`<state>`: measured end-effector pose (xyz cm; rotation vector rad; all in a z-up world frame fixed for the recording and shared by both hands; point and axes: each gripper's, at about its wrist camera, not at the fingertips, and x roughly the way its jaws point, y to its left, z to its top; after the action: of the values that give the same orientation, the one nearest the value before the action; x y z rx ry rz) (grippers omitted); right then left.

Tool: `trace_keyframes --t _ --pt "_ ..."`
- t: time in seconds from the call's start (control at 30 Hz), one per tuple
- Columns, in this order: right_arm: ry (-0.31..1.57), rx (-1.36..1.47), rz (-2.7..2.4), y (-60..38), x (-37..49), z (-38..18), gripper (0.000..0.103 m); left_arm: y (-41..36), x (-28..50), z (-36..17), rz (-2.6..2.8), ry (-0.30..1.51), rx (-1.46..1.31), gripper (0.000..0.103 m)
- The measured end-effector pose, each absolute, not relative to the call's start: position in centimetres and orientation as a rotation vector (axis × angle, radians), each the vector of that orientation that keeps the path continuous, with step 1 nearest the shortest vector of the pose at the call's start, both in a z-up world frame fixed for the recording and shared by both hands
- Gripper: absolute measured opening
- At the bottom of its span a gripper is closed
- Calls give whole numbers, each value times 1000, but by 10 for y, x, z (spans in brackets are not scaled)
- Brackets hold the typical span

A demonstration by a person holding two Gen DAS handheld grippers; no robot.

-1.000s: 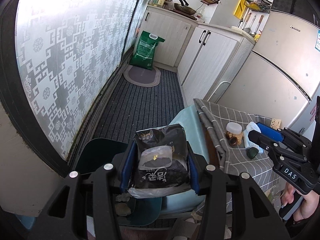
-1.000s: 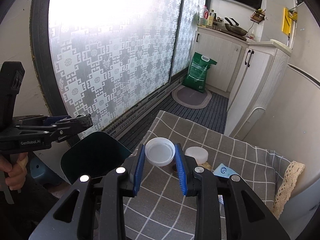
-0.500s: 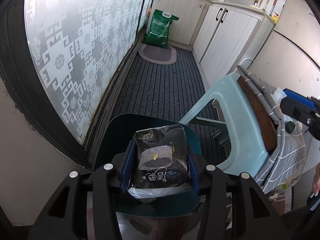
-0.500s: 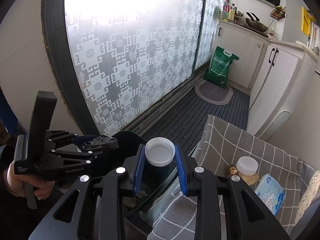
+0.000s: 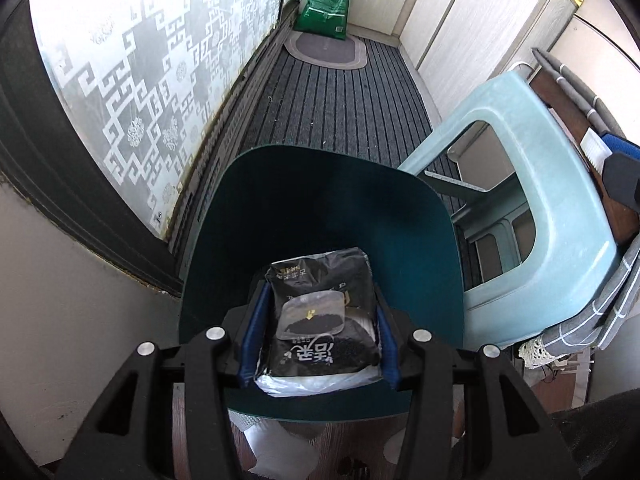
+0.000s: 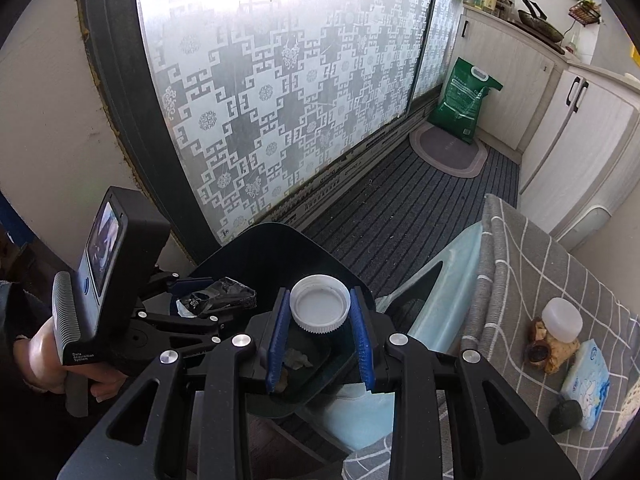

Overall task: Collect trash
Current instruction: 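Carry the black bag over the teal bin with the left gripper and release, then lower the white bottle cap into the teal bin and open the right gripper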

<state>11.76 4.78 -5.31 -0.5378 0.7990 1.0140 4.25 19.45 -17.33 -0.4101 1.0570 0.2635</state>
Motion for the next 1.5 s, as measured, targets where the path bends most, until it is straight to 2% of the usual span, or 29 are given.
trace_keyframes --t 0.43,0.6,1.07,1.5 --pt "842 -600 1013 63 109 -70 30 195 45 -205 250 1186 -369 48" --pt "848 -609 1010 66 110 -74 30 194 39 -194 228 1134 -366 47" --pt "921 -677 977 82 115 -109 30 207 19 -133 269 906 -398 28" --pt "1054 -750 995 101 109 -166 30 214 -3 -69 279 694 -414 22"
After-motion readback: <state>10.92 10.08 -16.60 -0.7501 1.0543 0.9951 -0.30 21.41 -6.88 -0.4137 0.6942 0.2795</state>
